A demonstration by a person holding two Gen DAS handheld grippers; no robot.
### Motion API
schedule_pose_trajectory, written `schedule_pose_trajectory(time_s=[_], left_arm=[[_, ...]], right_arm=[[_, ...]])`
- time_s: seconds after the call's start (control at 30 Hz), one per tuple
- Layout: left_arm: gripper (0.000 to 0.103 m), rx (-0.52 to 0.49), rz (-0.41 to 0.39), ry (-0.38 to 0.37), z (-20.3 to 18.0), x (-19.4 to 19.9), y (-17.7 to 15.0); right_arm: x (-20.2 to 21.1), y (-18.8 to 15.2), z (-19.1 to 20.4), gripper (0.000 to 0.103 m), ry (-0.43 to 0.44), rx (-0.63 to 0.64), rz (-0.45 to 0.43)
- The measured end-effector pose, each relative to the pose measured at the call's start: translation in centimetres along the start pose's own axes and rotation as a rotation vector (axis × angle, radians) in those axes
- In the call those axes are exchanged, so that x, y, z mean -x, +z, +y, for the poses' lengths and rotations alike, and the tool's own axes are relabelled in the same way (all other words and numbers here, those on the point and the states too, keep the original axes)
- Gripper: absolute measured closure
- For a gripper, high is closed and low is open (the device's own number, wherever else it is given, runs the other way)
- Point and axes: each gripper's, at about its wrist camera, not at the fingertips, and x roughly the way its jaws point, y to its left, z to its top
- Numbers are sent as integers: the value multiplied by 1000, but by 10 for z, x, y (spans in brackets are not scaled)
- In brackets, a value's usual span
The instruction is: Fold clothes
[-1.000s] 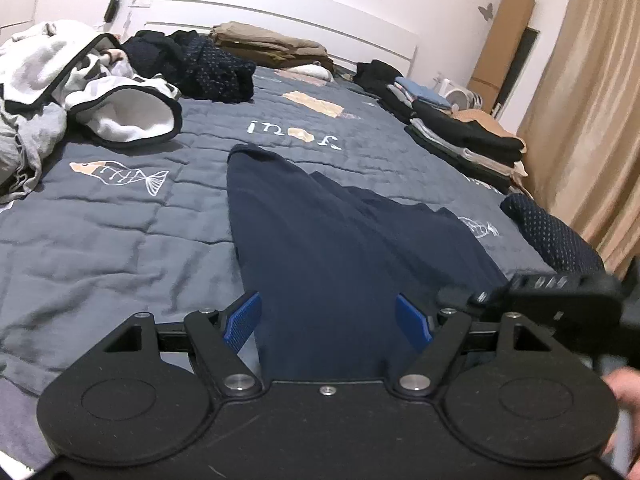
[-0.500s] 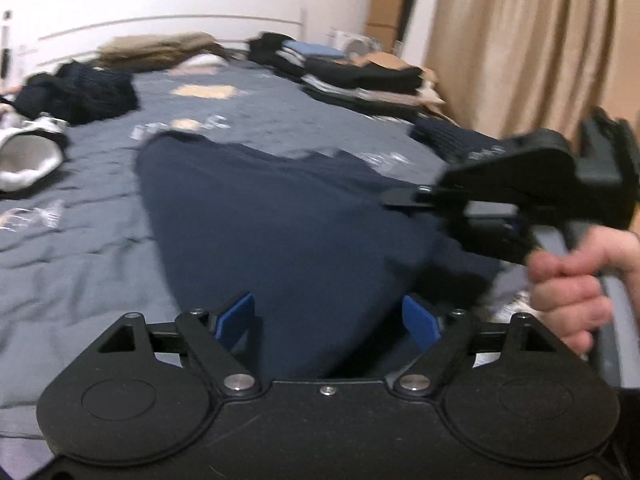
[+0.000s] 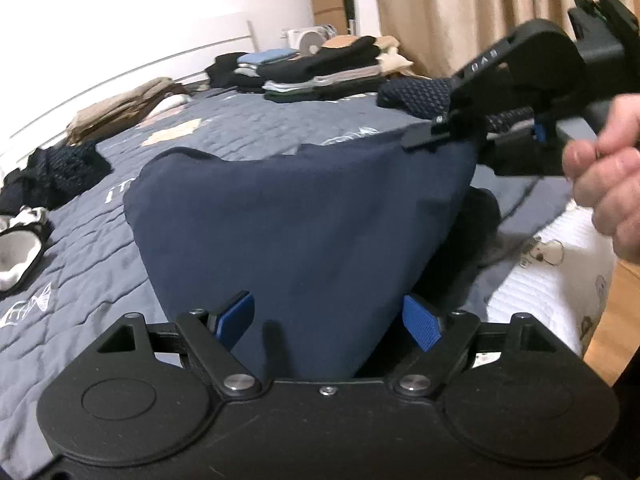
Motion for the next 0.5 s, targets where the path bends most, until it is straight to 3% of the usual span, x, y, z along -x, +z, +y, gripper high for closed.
schedule_pose_trajectory(time_s=[0.17,0.23,0.33,0.5], left_arm=[[24,-202,10,104,-22,-12,-7],[43,-267,29,134,-26,-18,-14],[45,-376,57,178,-26,-17,-22],[49,-431,122,222,-9,-10,-27]], right_arm=[[-4,6,-20,94,-48,-28,10],[-8,4,-27,94,-75,-52,22],[-8,4,-29,94,-74,-56,15],[-7,2,-25,94,-90,-31,19]])
